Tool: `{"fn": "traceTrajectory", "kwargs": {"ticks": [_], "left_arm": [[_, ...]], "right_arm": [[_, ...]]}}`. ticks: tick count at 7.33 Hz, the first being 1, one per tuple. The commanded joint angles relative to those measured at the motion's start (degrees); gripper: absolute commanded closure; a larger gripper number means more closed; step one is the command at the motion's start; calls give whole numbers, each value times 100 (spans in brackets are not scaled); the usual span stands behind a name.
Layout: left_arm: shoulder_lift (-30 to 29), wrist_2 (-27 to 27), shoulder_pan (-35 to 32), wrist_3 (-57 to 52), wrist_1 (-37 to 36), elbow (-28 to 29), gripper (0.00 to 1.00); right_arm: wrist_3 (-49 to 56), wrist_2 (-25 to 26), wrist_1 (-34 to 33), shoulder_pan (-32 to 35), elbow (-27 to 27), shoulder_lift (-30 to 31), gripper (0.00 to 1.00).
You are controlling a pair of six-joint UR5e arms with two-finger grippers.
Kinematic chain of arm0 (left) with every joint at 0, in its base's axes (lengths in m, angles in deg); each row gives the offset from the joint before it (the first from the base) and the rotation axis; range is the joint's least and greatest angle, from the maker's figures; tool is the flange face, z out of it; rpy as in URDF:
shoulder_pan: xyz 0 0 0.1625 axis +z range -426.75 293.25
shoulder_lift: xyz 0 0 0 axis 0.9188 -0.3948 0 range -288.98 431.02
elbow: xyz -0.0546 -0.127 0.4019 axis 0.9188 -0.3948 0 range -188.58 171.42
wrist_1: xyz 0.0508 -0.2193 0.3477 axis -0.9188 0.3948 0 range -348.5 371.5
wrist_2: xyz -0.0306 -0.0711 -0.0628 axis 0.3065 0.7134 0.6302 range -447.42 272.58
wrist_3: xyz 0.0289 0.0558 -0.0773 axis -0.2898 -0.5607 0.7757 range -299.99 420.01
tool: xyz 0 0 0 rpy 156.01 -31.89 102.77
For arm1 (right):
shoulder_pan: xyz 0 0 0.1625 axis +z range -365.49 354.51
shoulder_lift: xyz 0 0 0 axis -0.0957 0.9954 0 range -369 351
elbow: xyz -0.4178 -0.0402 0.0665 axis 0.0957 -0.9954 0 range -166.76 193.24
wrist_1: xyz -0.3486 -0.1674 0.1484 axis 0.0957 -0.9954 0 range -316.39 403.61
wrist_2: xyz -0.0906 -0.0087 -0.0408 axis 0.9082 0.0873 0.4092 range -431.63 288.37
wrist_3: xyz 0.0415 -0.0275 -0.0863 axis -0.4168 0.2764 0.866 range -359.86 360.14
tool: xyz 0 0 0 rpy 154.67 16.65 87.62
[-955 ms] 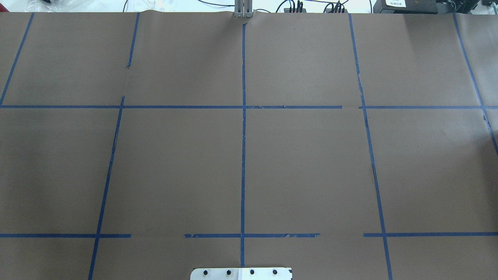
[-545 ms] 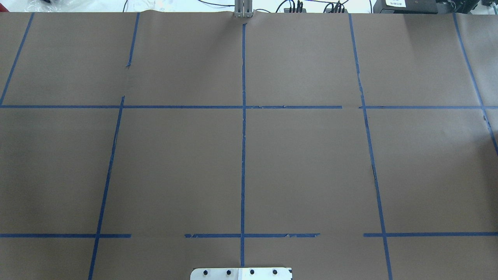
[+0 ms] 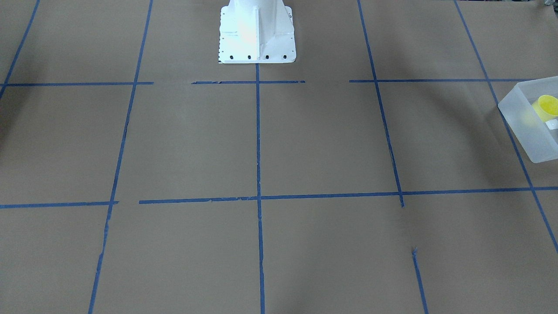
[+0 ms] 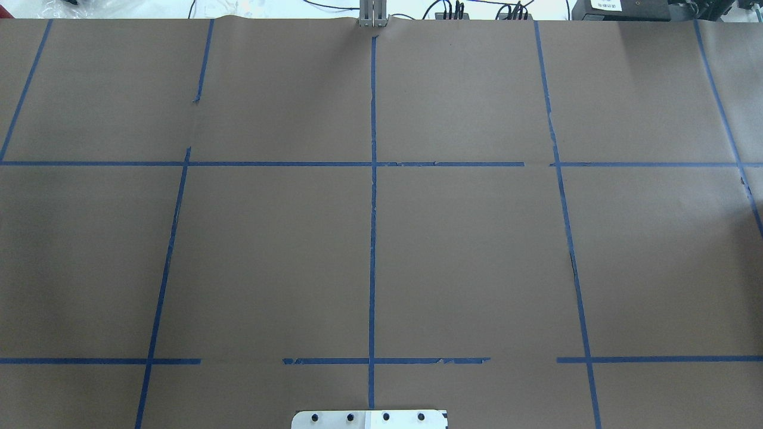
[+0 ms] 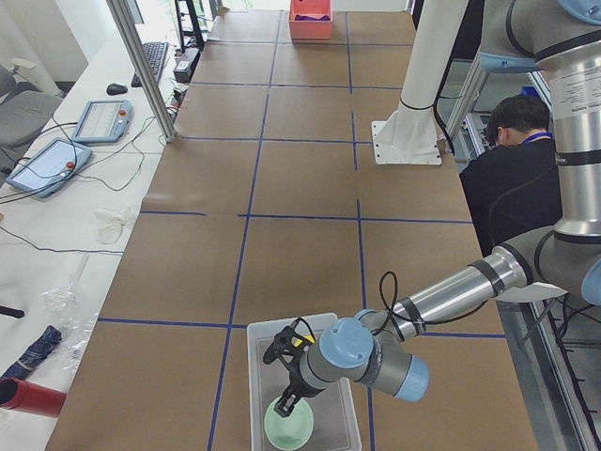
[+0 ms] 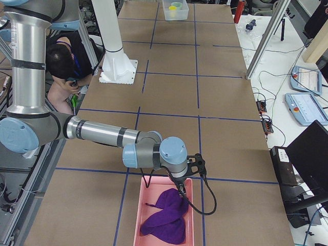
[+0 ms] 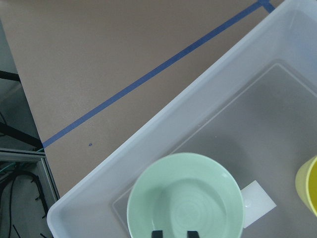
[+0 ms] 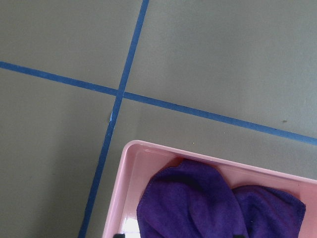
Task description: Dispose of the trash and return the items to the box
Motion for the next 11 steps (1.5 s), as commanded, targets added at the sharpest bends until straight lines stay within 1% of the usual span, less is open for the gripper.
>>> {"fn": "traceTrajectory", "kwargs": {"ticks": [1, 2, 3, 4, 5, 6, 7, 8, 9, 10, 11], "left_arm": [[-144, -9, 281, 755, -1320, -1387, 0], [-354, -9, 291, 836, -2618, -2187, 0], [-556, 9, 292, 1194, -3536, -2691, 0], [-558, -26, 292, 1162, -3597, -2687, 0], [-532, -9, 379, 944, -3728, -2609, 0], [-549, 17, 519, 960, -4417, -2478, 0], [-567, 340, 511, 942, -5050, -2354, 0], [-376, 508, 503, 916, -5074, -2353, 0], [-330, 588, 494, 933, -5109, -2318, 0], [-208, 815, 485, 925, -5109, -2318, 0], [-268, 896, 485, 916, -5144, -2309, 0]], "right_arm": [[-31, -25, -7, 0, 47, -24, 22], [-153, -95, -25, 0, 169, -41, 22], [-172, -200, -77, 0, 257, -41, 22], [-198, -149, -86, -157, 275, -50, 1], [-199, -61, -226, -315, 267, -24, 0], [-199, 140, -236, -360, 266, 98, 0], [-199, 142, -244, -352, 266, 134, 0], [-199, 124, -297, -360, 258, 126, 0], [-199, -102, -976, -387, 310, 21, 0], [-199, -191, -1435, -378, 580, -67, 0], [-112, -175, -1361, -378, 757, 193, 0]]}}
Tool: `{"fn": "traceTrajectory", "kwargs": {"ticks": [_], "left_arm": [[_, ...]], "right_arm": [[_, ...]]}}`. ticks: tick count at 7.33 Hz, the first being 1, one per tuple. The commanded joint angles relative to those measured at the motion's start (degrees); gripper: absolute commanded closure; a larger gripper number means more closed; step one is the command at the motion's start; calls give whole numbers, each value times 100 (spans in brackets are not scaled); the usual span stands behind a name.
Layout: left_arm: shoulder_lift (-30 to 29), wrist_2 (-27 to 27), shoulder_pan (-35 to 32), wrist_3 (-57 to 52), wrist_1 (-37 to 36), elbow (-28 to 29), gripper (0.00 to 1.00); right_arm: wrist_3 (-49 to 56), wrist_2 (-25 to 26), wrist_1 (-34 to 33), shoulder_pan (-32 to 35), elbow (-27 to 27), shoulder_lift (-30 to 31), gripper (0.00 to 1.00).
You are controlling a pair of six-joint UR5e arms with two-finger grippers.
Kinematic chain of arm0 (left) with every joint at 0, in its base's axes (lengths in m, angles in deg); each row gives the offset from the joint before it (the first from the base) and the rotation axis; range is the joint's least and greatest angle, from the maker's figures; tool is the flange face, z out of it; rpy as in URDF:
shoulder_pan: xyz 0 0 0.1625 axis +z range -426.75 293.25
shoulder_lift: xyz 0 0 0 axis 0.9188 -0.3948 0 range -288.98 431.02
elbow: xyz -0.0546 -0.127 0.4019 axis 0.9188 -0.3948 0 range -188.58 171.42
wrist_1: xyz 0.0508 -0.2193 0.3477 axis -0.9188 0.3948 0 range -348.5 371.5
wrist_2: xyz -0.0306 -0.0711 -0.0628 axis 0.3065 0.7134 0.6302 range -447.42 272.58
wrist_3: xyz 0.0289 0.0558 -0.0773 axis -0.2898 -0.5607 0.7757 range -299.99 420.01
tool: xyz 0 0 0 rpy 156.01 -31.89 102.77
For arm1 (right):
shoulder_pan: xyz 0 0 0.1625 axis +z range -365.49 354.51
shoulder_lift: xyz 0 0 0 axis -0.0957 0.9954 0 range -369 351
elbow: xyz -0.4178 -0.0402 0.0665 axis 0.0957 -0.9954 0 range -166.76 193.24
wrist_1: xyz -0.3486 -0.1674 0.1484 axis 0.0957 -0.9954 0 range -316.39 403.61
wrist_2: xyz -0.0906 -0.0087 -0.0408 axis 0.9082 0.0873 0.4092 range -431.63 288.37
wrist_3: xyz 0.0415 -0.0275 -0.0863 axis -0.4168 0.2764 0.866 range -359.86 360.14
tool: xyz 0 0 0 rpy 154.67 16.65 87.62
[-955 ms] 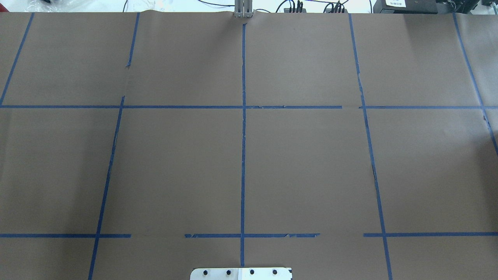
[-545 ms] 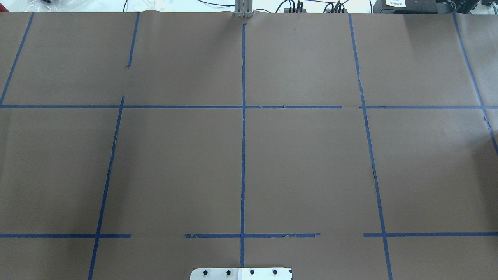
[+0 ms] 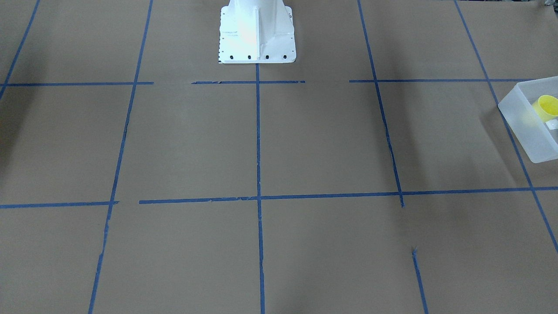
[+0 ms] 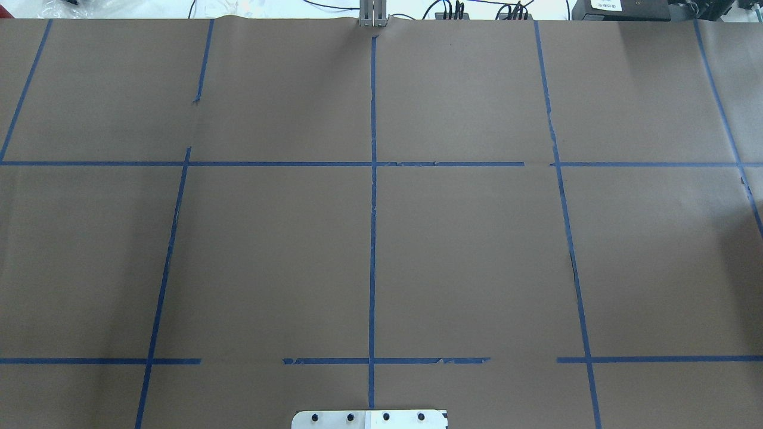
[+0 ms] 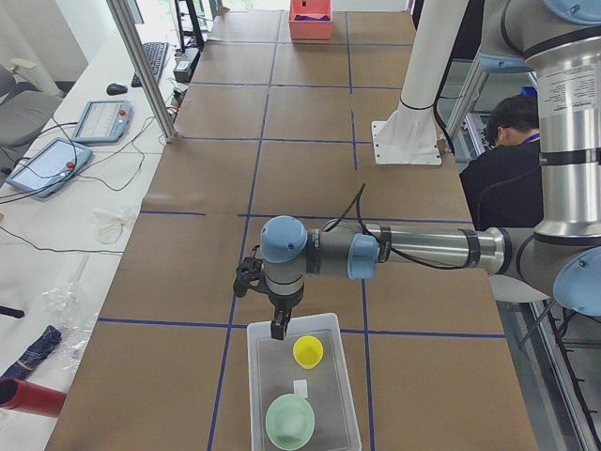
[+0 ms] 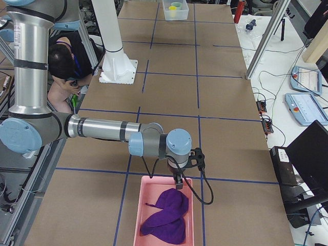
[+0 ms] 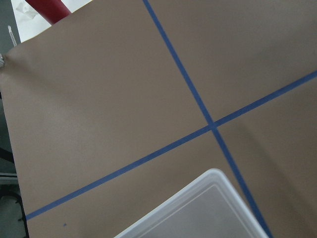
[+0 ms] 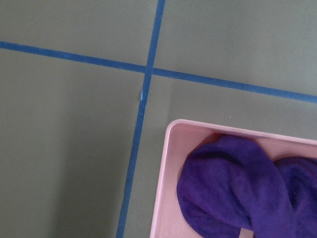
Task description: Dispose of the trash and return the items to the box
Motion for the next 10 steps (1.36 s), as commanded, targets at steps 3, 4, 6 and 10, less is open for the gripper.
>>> {"fn": "traceTrajectory", "kwargs": {"ticks": [3, 4, 6, 10], "left_arm": [[-38, 111, -13, -18, 9, 22, 0], [-46, 120, -13, -18, 9, 30, 0], [-38, 120, -13, -18, 18, -13, 0], [-38, 120, -22, -18, 18, -92, 0]], "right_arm": [[76, -53, -117, -3, 300, 186, 0], [76, -61, -108, -12, 292, 203, 0], [76, -62, -108, -29, 256, 212, 0], [85, -53, -108, -73, 239, 212, 0]]}}
